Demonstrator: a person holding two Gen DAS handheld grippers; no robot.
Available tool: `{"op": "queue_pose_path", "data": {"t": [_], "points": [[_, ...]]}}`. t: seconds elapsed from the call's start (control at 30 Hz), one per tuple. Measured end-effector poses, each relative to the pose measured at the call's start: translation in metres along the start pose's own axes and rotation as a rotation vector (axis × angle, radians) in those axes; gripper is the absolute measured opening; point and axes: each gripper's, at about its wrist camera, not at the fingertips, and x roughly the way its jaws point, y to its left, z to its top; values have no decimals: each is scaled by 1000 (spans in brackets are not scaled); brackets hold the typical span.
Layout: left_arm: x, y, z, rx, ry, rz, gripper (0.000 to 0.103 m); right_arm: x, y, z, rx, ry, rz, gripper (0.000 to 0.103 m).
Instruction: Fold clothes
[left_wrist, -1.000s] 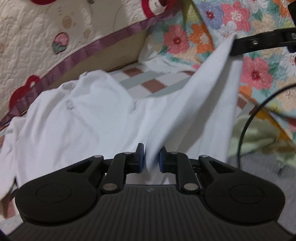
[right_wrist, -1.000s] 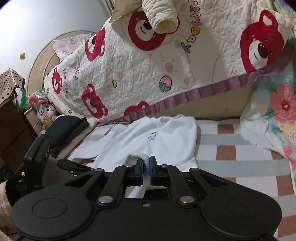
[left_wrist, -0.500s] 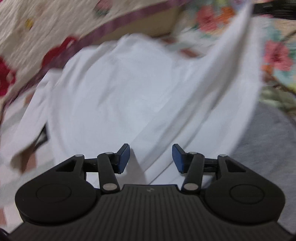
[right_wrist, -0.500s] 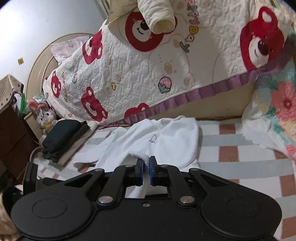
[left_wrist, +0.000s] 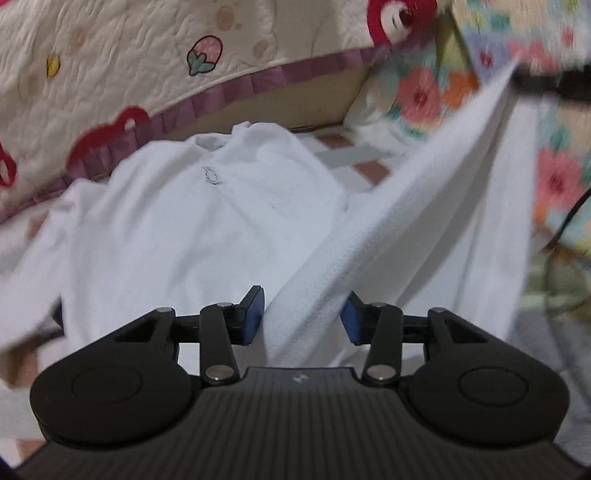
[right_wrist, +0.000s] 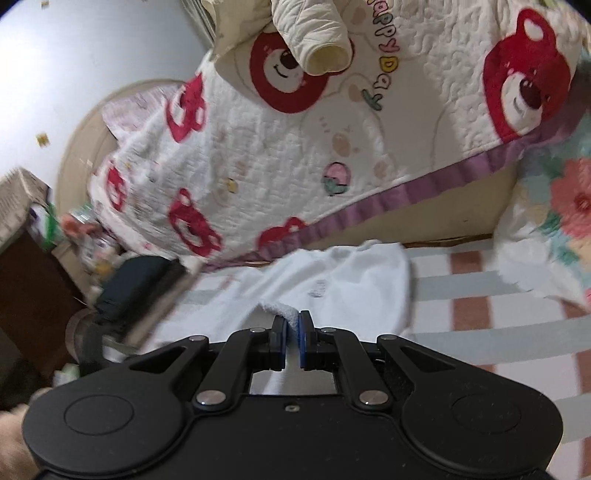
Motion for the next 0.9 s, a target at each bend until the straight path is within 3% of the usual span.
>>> {"op": "queue_pose_path", "data": {"t": [0.03,0.1,0.2,0.33,0.47,0.73,0.8,0.9], "points": [[-1,1,-2,18,-3,17,25,3,-1,0,-9,6,-10,7],[-2,3,-5,57,-9,61,20,8,-4,1,-9,9,-4,7],[3,15,-8,1,20,75,20,9,-1,2,-37,-18,-28,7],[10,30,-15,-47,108,187,23,9,5,2,-78,-59,-66,7],[10,59,-26,-140,173,243,23,10,10,2,-120,-99,-105,7],[-31,93,-50,-26,250,380,26,5,14,2,-160,-132,-142,7],[-40,111,-54,-64,274,376,28,6,11,1,-148,-127,-137,7],[-46,130,-66,-214,333,288,29,9,11,-2,-148,-111,-136,7]]}}
